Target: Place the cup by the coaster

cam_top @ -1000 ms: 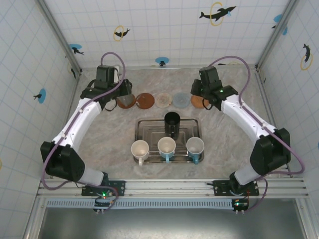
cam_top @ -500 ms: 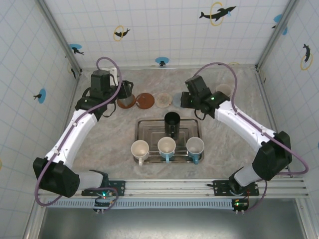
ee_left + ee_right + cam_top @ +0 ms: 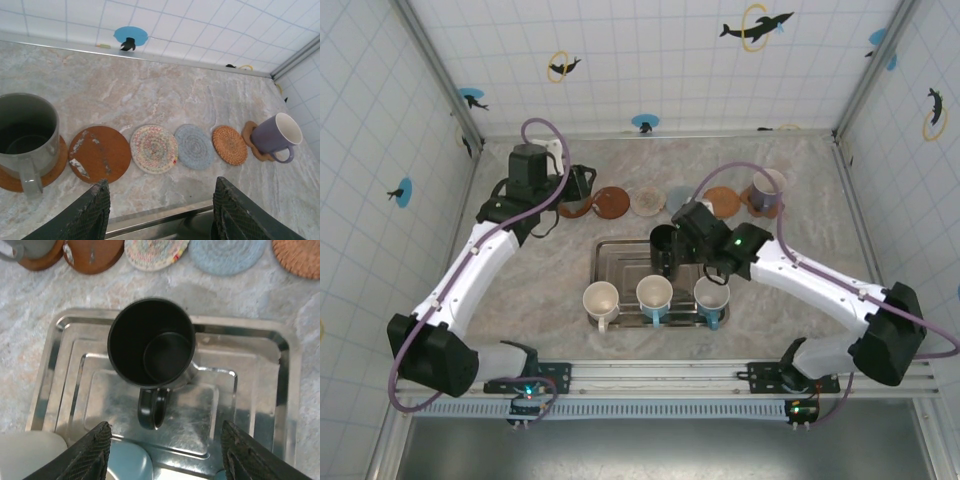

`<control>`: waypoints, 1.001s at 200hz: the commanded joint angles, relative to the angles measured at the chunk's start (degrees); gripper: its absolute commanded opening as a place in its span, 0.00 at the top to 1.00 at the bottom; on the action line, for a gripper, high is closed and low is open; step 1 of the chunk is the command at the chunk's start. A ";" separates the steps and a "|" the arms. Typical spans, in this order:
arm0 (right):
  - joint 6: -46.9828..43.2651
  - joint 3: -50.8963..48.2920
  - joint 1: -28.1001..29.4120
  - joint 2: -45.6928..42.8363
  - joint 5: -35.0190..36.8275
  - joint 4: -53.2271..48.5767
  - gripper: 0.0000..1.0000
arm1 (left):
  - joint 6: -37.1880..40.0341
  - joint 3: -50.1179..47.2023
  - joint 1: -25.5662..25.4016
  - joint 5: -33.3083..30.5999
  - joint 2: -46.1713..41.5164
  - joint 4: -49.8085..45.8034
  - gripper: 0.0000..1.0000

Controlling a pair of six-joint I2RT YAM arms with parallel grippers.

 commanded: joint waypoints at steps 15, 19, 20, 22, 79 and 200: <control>3.58 -1.90 1.53 1.97 -0.40 2.88 0.39 | 0.61 -1.08 -0.43 1.96 -0.72 1.84 0.44; 3.63 -1.86 1.62 2.29 -0.62 2.93 0.39 | 0.69 -1.28 -0.43 1.93 -0.72 1.96 0.44; 3.63 -1.83 1.63 2.39 -0.68 2.95 0.39 | 0.69 -1.30 -0.51 1.94 -0.72 1.97 0.44; 3.65 -1.82 1.67 2.57 -0.83 2.96 0.39 | 0.73 -1.38 -0.44 1.94 -0.72 2.06 0.44; 3.88 -0.25 1.63 9.54 -7.08 6.51 0.38 | 2.68 -1.40 -0.40 1.46 0.51 1.68 0.44; 3.43 1.53 0.06 14.24 -9.08 7.54 0.38 | 4.12 -0.87 -0.41 0.09 1.22 1.00 0.44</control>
